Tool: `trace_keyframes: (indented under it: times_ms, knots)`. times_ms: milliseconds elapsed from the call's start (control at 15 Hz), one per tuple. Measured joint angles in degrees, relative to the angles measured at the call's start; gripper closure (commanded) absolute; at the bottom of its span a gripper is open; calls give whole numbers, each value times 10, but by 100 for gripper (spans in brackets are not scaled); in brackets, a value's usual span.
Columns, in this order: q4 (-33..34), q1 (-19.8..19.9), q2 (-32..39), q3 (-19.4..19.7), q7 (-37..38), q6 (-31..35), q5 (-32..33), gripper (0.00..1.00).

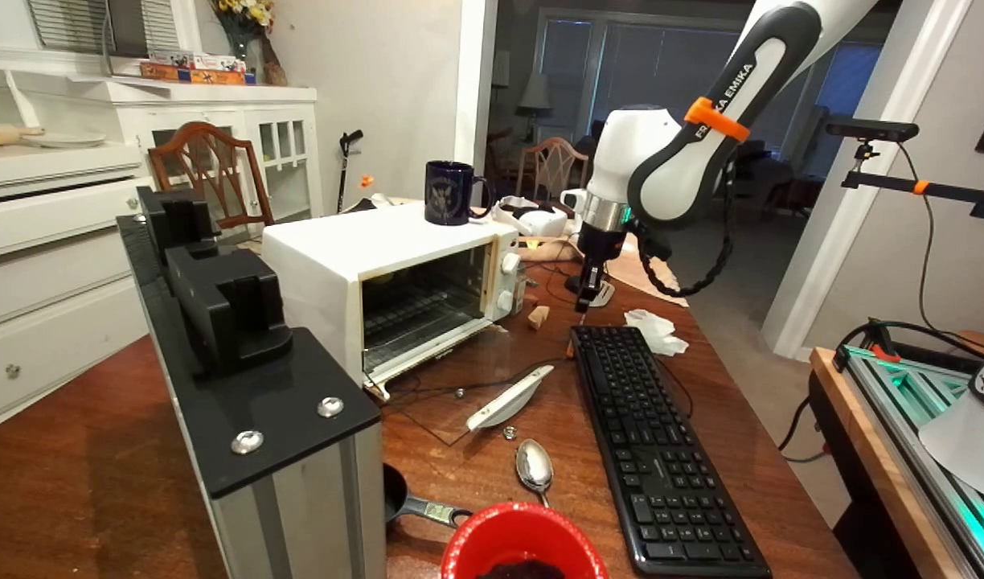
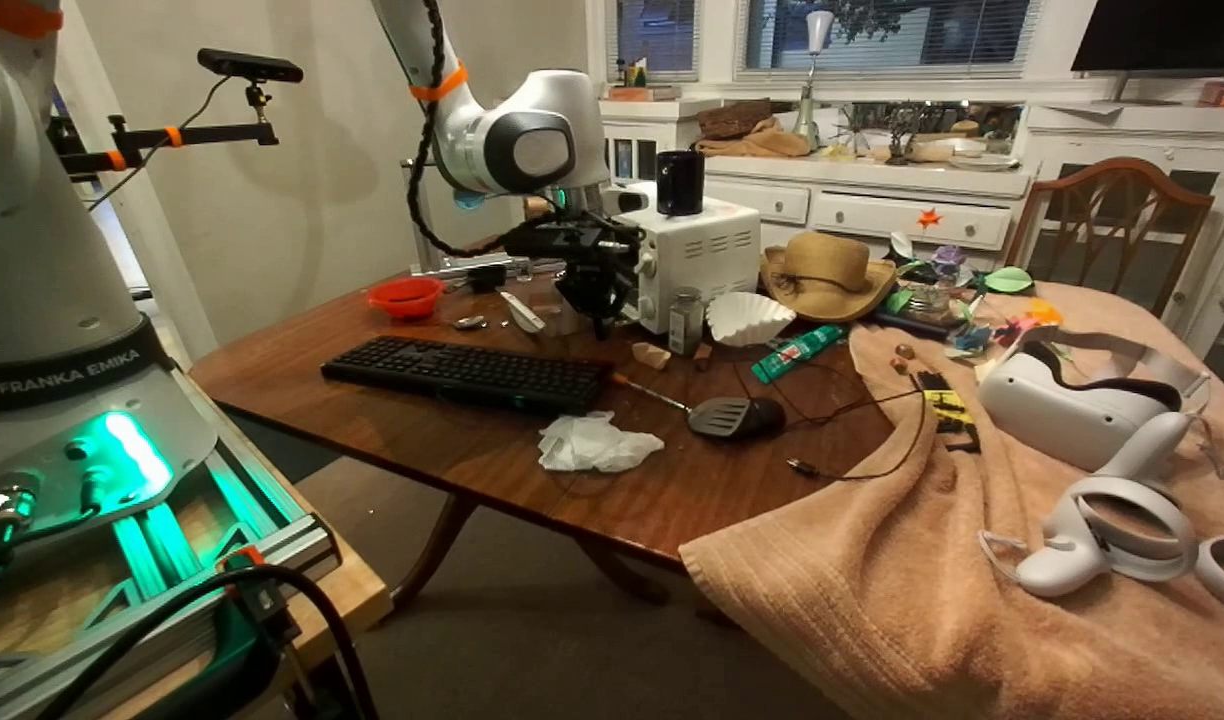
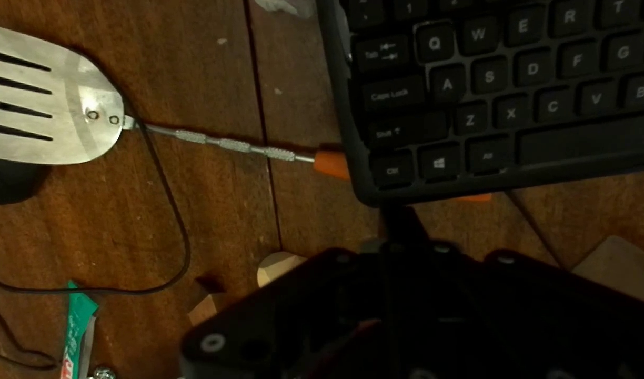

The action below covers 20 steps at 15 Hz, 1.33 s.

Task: Press a key on the keyboard.

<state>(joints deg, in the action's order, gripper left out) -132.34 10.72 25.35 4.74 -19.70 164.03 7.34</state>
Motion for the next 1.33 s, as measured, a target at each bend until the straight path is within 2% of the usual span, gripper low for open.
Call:
trace_keyframes:
  times_ms: [533,1333]
  knots:
    - [36,3,48,1,1,0,0,100]
    - [39,3,62,2,6,-1,0,100]
